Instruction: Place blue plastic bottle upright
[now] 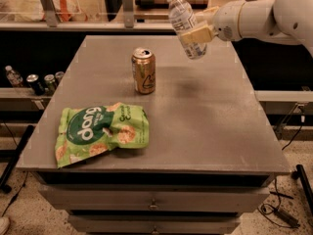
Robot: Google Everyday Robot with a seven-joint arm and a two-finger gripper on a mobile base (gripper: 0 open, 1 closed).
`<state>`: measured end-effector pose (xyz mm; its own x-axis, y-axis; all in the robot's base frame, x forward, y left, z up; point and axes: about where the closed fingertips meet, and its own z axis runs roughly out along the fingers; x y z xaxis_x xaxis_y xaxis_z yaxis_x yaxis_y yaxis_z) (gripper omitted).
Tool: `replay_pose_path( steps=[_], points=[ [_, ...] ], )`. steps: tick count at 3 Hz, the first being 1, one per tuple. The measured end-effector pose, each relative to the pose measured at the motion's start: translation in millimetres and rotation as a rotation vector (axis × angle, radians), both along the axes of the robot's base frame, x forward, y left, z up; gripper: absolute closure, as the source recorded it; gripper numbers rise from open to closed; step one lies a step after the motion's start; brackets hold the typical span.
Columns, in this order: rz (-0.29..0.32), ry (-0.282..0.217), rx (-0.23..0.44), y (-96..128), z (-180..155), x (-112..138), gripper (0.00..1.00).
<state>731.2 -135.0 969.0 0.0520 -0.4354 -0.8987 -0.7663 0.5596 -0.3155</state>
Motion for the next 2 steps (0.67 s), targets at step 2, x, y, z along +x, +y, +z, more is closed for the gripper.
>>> replay_pose_path(
  steps=[2],
  points=[
    [-0.012,-0.021,0.119,-11.3,-6.4,12.0,1.00]
  ],
)
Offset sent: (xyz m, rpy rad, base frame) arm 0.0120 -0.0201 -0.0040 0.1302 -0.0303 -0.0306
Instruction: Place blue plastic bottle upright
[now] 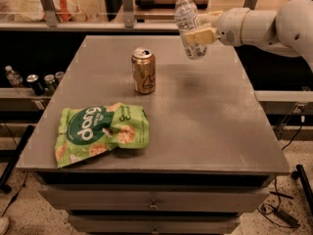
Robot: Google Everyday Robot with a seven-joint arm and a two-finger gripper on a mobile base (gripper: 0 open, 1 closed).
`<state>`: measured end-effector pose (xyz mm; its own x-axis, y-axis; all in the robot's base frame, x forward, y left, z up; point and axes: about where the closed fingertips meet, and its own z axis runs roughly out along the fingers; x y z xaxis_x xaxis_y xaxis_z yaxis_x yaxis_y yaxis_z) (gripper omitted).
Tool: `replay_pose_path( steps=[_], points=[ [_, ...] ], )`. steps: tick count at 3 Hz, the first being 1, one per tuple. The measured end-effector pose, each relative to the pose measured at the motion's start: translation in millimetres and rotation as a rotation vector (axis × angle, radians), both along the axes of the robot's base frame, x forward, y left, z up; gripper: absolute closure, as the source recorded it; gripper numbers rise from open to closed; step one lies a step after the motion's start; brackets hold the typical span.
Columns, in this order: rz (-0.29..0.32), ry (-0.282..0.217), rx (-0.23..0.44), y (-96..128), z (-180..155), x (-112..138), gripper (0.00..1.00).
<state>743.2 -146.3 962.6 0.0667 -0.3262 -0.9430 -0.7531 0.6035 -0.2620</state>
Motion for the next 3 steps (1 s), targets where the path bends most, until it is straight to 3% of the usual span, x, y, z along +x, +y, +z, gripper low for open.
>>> replay_pose_path(
  steps=[1,3],
  points=[
    [0.000,0.000,0.000,0.1,0.0,0.0,1.00],
    [-0.004,-0.002,0.124,5.1,-5.7,5.5,1.00]
  ],
)
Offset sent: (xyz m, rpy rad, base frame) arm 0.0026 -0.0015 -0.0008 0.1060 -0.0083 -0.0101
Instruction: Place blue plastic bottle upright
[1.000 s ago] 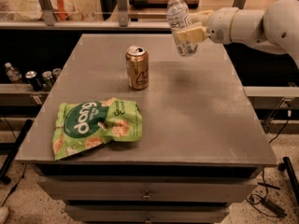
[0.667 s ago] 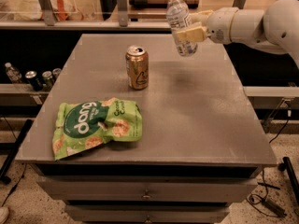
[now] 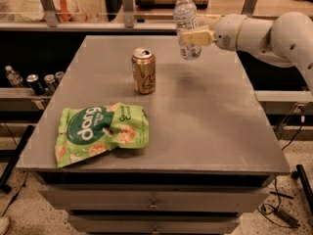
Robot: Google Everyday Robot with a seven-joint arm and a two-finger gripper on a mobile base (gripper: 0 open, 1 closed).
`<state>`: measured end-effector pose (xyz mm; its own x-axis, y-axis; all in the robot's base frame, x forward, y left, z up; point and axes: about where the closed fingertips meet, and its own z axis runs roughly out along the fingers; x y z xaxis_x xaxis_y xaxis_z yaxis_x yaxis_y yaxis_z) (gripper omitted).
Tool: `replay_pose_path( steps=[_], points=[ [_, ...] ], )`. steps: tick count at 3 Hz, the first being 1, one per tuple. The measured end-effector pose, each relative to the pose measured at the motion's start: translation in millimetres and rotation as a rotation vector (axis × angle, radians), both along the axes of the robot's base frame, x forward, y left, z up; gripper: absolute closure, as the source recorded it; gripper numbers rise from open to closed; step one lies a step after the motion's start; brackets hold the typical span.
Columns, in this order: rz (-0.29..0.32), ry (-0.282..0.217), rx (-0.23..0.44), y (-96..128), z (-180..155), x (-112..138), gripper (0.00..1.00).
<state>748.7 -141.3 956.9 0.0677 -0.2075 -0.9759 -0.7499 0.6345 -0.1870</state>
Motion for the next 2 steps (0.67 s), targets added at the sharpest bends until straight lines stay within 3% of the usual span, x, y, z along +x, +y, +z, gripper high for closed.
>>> replay_pose_path(
  steps=[2],
  points=[
    [-0.036,-0.012,0.129,-5.6,-9.5,7.8,1.00]
  ],
)
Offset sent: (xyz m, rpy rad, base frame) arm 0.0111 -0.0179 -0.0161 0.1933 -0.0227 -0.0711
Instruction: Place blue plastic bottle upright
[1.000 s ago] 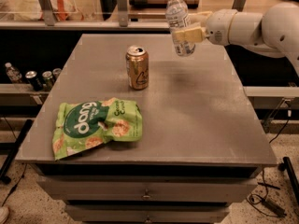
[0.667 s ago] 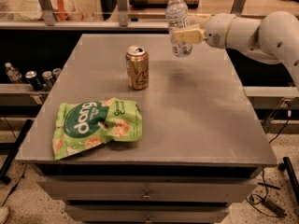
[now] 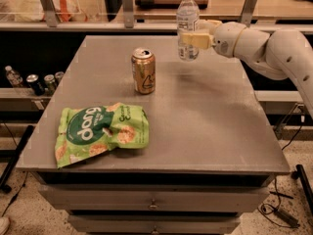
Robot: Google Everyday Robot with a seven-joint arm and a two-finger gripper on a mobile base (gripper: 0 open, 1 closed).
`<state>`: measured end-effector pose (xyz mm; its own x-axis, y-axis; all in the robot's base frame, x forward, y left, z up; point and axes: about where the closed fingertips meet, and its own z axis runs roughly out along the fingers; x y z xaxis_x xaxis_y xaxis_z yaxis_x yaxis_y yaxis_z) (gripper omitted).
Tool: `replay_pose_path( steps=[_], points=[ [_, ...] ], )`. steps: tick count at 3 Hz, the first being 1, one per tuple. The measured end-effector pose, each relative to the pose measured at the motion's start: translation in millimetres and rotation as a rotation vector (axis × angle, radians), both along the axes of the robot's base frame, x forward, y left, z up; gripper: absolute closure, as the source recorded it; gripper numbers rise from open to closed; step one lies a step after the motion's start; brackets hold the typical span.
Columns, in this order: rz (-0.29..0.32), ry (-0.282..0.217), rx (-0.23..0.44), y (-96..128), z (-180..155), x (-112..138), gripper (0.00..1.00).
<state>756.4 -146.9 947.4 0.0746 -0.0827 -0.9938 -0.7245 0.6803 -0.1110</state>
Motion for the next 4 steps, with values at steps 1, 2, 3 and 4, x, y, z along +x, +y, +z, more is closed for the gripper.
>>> replay_pose_path(
  steps=[1,2,3,4],
  points=[
    [-0.018,0.003,0.016,-3,-7,2,1.00],
    [-0.032,0.008,0.021,-6,-15,4,1.00],
    [-0.043,0.014,0.026,-8,-23,6,1.00],
    [-0.049,0.019,0.027,-9,-30,7,0.84]
  ],
)
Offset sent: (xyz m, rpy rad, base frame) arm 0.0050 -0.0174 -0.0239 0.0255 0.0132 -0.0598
